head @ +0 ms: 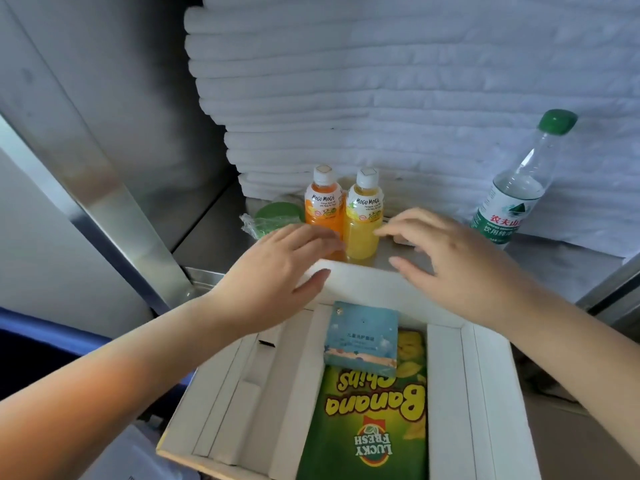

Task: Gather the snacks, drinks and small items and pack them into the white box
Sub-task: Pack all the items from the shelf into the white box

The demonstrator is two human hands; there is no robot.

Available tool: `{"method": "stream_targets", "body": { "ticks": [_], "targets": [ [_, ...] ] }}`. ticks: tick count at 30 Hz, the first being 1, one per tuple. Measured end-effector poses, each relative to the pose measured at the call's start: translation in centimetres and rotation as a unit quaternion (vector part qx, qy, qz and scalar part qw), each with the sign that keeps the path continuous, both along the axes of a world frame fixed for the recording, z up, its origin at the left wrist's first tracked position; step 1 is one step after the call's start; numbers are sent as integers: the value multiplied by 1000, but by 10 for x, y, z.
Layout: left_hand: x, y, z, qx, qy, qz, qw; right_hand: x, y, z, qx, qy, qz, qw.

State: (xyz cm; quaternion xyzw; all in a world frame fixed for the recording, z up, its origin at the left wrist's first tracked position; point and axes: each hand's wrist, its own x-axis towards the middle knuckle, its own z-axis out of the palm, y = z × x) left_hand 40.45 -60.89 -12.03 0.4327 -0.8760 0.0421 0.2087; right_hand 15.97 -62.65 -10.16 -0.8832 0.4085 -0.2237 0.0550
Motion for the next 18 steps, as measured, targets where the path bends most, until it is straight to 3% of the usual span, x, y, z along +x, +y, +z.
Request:
{"method": "stream_targets", "body": {
  "ticks": [3,9,18],
  "targets": [
    [-2,-24,-5,22,-7,104,994,21,-28,-2,-57,-1,-49,997],
    [-5,-68,-22,93,-9,155,983,46,-77,-19,-39,19,-93,995],
    [-26,-101,-15,90,206,189,956,44,-89,-33,-62,-79,-84,991]
  ]
}}
